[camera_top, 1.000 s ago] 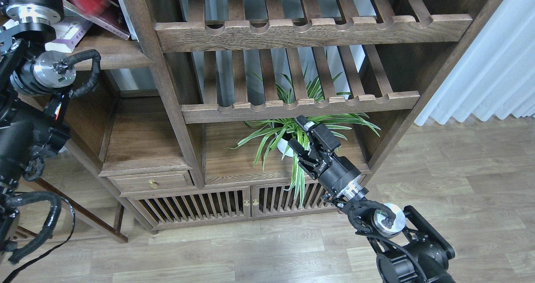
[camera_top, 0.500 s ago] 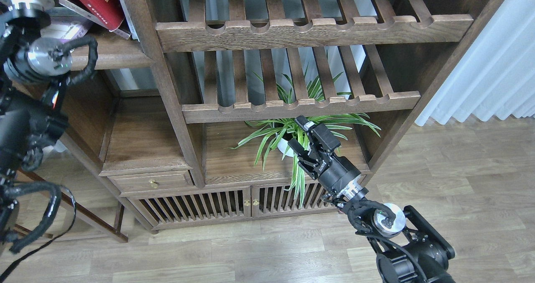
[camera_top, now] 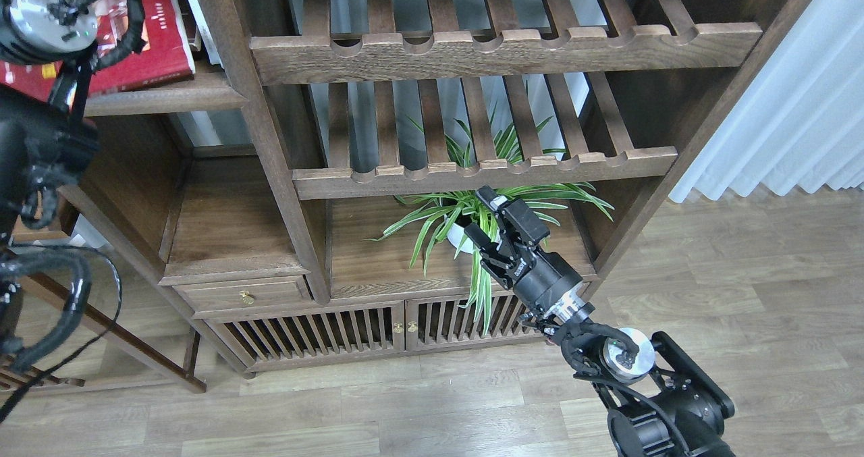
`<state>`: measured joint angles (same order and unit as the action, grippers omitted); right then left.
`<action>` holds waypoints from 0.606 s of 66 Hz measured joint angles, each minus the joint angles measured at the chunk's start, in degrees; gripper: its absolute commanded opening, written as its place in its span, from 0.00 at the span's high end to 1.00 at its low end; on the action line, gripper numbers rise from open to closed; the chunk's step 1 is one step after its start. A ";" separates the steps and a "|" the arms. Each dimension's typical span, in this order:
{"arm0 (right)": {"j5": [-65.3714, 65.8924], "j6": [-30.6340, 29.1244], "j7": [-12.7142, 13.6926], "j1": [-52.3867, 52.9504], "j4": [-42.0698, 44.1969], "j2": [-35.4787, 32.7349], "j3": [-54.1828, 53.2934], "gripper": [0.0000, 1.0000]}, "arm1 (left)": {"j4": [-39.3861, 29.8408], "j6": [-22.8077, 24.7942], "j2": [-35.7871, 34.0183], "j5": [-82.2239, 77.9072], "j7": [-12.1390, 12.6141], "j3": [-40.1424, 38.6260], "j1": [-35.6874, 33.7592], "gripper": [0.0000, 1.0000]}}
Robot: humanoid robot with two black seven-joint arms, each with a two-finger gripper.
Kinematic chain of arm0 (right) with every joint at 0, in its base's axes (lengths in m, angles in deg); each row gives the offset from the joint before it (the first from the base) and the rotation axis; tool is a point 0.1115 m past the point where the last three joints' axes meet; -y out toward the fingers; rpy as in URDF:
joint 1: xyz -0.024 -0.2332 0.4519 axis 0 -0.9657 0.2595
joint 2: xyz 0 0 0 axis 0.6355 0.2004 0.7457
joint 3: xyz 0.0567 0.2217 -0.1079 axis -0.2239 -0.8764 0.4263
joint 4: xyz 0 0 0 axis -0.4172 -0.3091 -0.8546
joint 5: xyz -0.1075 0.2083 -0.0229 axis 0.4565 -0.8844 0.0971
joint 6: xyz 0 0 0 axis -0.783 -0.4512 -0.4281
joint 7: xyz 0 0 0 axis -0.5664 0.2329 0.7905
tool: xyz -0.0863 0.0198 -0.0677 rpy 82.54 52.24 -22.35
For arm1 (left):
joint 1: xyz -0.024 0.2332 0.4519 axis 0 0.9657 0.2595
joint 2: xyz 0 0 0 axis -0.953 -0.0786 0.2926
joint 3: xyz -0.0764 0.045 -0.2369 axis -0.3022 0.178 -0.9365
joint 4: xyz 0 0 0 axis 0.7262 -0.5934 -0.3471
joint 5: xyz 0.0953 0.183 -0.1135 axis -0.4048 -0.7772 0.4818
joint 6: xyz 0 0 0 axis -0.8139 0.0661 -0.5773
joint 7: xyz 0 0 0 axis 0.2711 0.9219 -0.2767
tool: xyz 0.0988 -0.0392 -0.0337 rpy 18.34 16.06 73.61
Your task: Organize books on shelf
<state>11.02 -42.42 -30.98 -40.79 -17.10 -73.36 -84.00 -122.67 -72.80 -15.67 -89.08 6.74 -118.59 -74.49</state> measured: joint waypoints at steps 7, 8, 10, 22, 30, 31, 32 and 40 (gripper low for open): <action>0.00 0.00 0.00 0.06 0.00 -0.18 -0.08 0.02 | -7.83 1.70 0.23 2.72 0.00 -1.76 6.90 0.05; 0.00 0.00 0.00 0.08 -0.01 -0.18 -0.08 0.02 | -8.43 2.09 0.34 2.89 0.00 -2.02 7.49 0.03; 0.00 0.00 0.01 0.08 -0.01 -0.19 -0.08 0.02 | -9.54 3.04 0.61 3.22 0.00 -2.50 8.60 0.02; 0.00 0.20 0.00 0.19 -0.01 -0.06 -0.06 0.02 | -13.99 14.55 2.71 7.89 0.00 -3.84 15.92 0.02; 0.00 0.24 0.00 0.22 -0.02 0.11 0.00 0.02 | -15.61 24.12 3.00 9.79 0.00 -3.82 20.93 0.02; 0.00 0.24 0.00 0.22 -0.04 0.12 0.01 0.02 | -15.83 24.83 3.04 9.87 0.00 -3.81 21.53 0.02; 0.00 0.24 0.00 0.22 -0.05 0.13 0.02 0.02 | -15.98 25.22 3.08 9.91 0.00 -3.81 21.92 0.02; 0.00 0.13 0.00 0.09 -0.18 0.11 0.03 0.02 | -17.96 26.98 3.91 10.33 0.86 -3.72 25.98 0.02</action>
<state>11.02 -42.29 -30.97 -40.70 -17.28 -73.26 -83.97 -140.63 -45.82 -11.77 -78.75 7.60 -122.31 -48.51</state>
